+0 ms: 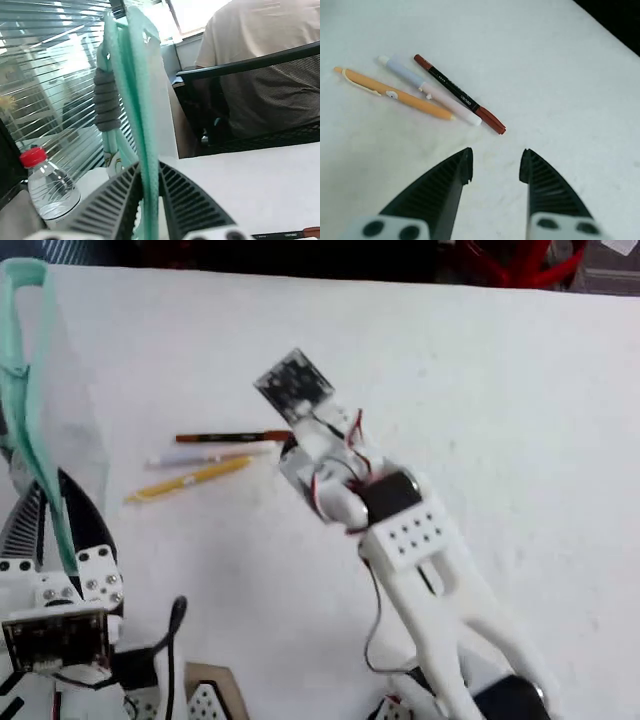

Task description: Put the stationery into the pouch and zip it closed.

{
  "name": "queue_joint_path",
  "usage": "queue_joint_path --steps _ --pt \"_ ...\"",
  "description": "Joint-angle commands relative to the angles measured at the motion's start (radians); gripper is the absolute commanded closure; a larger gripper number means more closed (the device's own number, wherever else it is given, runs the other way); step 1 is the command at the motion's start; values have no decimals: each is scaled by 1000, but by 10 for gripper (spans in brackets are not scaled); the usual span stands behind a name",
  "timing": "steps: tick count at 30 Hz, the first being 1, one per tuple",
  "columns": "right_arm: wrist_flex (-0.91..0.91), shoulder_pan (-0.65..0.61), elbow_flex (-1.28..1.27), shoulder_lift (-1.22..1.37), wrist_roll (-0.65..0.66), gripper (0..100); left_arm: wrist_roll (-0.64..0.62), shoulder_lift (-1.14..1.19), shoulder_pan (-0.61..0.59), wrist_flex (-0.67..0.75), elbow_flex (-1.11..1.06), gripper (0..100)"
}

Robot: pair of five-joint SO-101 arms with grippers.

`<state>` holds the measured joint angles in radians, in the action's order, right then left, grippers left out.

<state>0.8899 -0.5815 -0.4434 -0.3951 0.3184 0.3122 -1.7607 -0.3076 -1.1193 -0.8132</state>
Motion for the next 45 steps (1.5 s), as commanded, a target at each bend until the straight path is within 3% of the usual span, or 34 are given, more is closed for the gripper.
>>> queue_joint_path --steps 1,5,10,15,19,25,33,40,45 --pt "116 -28 327 252 14 819 -43 8 -36 -8 -66 977" --pt "219 -64 632 561 89 812 -117 4 -36 -57 -143 977" --pt "265 -125 893 878 367 811 -126 2 -36 -57 -158 977" --pt "263 -130 1142 1098 374 811 -126 2 -42 -64 -163 977" --pt "274 -134 1264 1219 381 811 -175 2 -114 -41 -212 977" --pt "278 -154 1376 1320 374 811 -212 2 -176 52 -324 977" --pt "346 -151 1401 1371 384 813 -275 1 -176 51 -342 977" --pt "420 -166 1436 1372 485 816 -275 1 -176 49 -344 977" --pt "415 -166 1438 1372 488 933 -275 1 -176 49 -344 977"
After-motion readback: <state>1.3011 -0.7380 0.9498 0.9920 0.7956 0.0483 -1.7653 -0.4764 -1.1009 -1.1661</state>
